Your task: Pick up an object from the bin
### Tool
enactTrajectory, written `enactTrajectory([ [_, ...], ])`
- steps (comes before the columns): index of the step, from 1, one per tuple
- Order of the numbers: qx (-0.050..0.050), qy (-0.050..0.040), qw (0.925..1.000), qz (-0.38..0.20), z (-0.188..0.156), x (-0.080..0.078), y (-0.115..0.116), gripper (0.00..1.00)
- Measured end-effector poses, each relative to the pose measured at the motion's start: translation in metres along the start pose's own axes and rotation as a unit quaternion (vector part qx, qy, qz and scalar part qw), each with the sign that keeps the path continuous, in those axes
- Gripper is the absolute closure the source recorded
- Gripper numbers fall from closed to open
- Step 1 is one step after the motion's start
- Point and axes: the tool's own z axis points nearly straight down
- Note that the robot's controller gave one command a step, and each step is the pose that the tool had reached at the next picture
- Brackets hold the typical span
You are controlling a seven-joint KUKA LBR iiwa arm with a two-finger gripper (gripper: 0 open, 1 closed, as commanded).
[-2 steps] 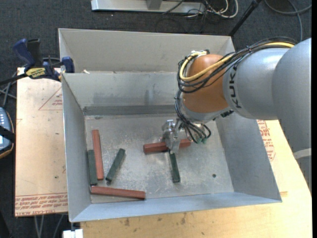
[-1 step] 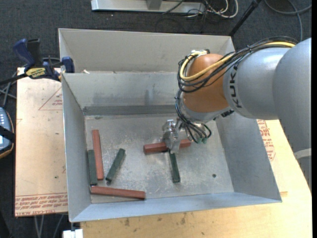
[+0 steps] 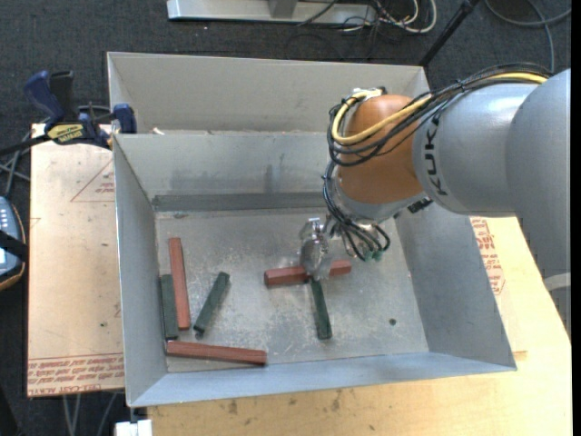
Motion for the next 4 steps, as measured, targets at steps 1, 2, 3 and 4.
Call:
enactTrajectory([
  [1,0.0,0.0001,1.0,0.0,-0.014,0.0,0.0,1.0],
  [2,0.0,-0.0013,1.0,0.001,-0.024,-0.001,0.0,1.0],
  [3,0.0,0.0009,1.0,0.001,-0.033,0.0,0.0,1.0],
  [4,0.0,0.0014,1.0,0.001,-0.052,0.0,0.0,1.0],
])
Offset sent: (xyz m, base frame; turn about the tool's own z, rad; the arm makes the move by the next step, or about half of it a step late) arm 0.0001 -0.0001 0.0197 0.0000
